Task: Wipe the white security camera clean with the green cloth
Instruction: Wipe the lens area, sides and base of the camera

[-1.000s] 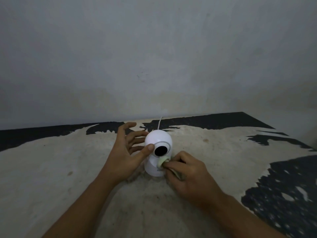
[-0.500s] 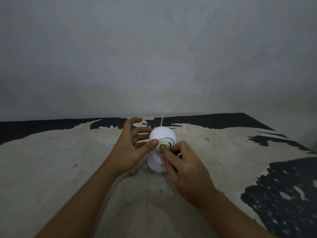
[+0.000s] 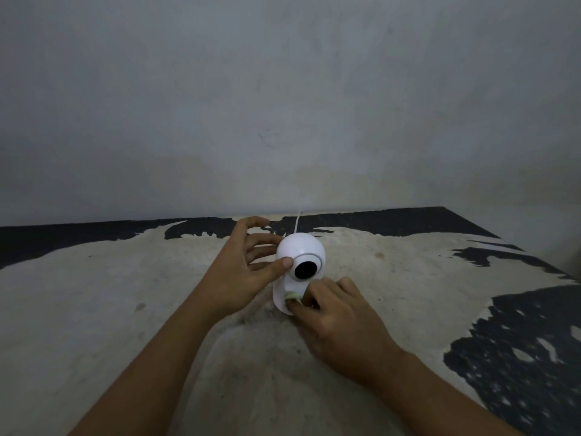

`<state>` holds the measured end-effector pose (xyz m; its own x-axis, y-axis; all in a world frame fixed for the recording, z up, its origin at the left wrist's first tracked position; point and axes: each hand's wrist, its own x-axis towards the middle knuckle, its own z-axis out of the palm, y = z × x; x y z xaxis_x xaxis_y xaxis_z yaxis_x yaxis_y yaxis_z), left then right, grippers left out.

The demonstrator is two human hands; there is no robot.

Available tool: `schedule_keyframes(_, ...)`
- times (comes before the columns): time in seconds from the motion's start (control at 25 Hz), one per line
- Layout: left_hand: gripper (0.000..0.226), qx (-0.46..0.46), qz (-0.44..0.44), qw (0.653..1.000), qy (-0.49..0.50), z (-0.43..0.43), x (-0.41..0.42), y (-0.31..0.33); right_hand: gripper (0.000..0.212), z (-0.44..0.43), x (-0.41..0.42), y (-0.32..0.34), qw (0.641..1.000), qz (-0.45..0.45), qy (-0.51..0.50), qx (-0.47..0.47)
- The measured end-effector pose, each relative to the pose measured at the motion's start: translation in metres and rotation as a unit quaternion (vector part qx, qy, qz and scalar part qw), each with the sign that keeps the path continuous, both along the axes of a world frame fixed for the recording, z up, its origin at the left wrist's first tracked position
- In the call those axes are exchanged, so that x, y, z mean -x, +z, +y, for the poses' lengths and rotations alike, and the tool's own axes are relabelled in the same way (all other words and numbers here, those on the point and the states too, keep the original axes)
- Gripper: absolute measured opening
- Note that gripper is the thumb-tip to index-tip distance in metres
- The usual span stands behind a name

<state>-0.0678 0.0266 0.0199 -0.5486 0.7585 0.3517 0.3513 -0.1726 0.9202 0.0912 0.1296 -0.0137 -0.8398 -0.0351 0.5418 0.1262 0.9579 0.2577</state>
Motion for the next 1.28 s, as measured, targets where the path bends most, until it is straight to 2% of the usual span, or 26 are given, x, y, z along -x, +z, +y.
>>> schedule_keyframes(0.16,0.058,0.010,0.021,1.000,0.005,0.000,0.000,0.000,0.017,0.009,-0.002,0.008,0.997,-0.008,0.027,0.067)
schedule_keyframes(0.28,0.057,0.013,0.028,0.999,0.009,-0.001,0.000,0.000,0.015,0.000,0.003,0.003,0.998,-0.040,0.029,0.034)
schedule_keyframes(0.36,0.056,0.015,0.041,0.999,0.012,-0.001,-0.001,0.001,0.015,-0.006,0.007,0.005,0.999,-0.027,0.025,0.032)
schedule_keyframes(0.44,0.054,0.009,0.045,0.999,0.013,0.000,-0.003,0.000,0.016,-0.004,0.008,0.009,0.999,-0.026,0.016,-0.008)
schedule_keyframes(0.6,0.049,-0.004,0.056,0.998,0.012,0.000,-0.006,-0.002,0.021,0.018,-0.008,0.012,0.996,-0.084,0.013,-0.020)
schedule_keyframes(0.68,0.048,-0.008,0.056,0.998,0.007,0.000,-0.006,-0.002,0.021,0.035,-0.015,0.015,0.997,-0.073,0.001,0.030)
schedule_keyframes(0.72,0.047,-0.007,0.057,0.998,0.006,0.000,-0.006,-0.002,0.021,0.043,-0.016,0.016,0.995,-0.038,0.000,0.091)
schedule_keyframes(0.8,0.048,-0.007,0.051,0.999,0.006,0.000,-0.006,-0.003,0.017,0.048,-0.014,0.018,0.973,0.048,0.008,0.227)
schedule_keyframes(0.88,0.049,-0.009,0.045,0.999,0.014,0.001,-0.006,-0.004,0.012,0.040,-0.011,0.016,0.949,0.086,0.009,0.303)
schedule_keyframes(1.0,0.051,-0.009,0.041,0.999,0.025,0.001,-0.006,-0.004,0.009,0.030,-0.011,0.009,0.943,0.022,0.019,0.331)
schedule_keyframes(1.04,0.052,-0.008,0.041,0.999,0.027,0.001,-0.006,-0.004,0.009,0.033,-0.010,0.009,0.938,0.029,0.014,0.344)
schedule_keyframes(1.16,0.054,-0.011,0.037,0.999,0.026,0.002,-0.006,-0.005,0.011,0.040,-0.005,0.013,0.904,0.134,-0.019,0.405)
schedule_keyframes(1.28,0.056,-0.012,0.033,0.999,0.023,0.001,-0.006,-0.004,0.012,0.036,-0.004,0.010,0.897,0.113,-0.029,0.426)
